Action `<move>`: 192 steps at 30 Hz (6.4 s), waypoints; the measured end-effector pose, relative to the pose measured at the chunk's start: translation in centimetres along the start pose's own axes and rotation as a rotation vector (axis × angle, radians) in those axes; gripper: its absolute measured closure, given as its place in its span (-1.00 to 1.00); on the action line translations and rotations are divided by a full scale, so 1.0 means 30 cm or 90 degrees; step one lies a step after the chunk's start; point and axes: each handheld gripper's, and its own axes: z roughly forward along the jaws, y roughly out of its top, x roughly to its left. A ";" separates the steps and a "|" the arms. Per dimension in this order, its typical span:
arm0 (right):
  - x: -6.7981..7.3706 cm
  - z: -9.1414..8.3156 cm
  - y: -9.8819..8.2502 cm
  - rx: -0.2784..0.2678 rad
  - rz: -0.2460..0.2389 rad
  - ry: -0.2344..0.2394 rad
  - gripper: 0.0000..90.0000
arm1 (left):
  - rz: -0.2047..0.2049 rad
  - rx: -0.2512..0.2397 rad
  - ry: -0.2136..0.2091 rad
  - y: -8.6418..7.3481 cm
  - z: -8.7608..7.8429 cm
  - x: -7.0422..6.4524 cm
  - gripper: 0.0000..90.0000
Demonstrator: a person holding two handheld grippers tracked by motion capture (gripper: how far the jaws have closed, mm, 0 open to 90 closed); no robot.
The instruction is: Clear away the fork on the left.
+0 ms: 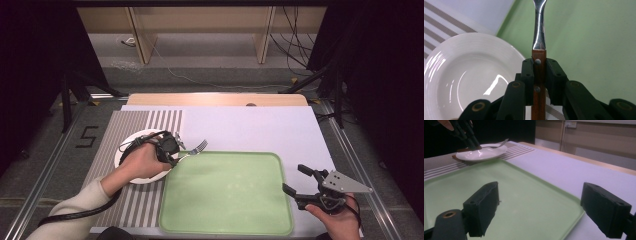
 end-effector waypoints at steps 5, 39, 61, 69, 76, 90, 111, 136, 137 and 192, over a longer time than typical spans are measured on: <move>0.000 0.000 0.000 0.000 0.000 0.000 -0.63 | 0.022 0.008 -0.007 0.013 0.020 -0.042 0.71; 0.001 -0.001 0.000 0.002 -0.003 0.002 -0.63 | 0.061 0.040 -0.039 0.056 0.128 -0.160 0.71; 0.001 0.000 0.000 0.001 -0.002 0.002 -0.63 | -0.014 0.047 -0.042 0.048 0.123 -0.164 0.71; 0.001 0.000 0.000 0.001 -0.003 0.002 -0.63 | -0.059 0.055 -0.039 0.034 0.118 -0.162 0.71; 0.002 0.000 0.000 0.003 -0.003 0.002 -0.63 | -0.084 0.054 -0.036 0.021 0.115 -0.171 0.71; 0.002 0.001 0.000 0.002 -0.004 0.001 -0.63 | -0.106 0.055 -0.040 0.014 0.126 -0.178 0.71; 0.003 -0.001 0.001 0.001 -0.004 0.001 -0.63 | -0.115 -0.005 -0.073 -0.033 0.110 -0.181 0.46; 0.003 0.000 0.001 0.003 -0.005 -0.001 -0.63 | 0.118 0.050 -0.065 -0.158 0.127 -0.198 0.99; 0.003 0.000 0.001 0.003 -0.005 -0.001 -0.63 | 0.121 0.052 -0.066 -0.158 0.129 -0.200 0.99; 0.004 0.002 0.001 0.002 -0.005 0.001 -0.63 | 0.216 -0.016 -0.154 -0.071 0.147 -0.369 0.92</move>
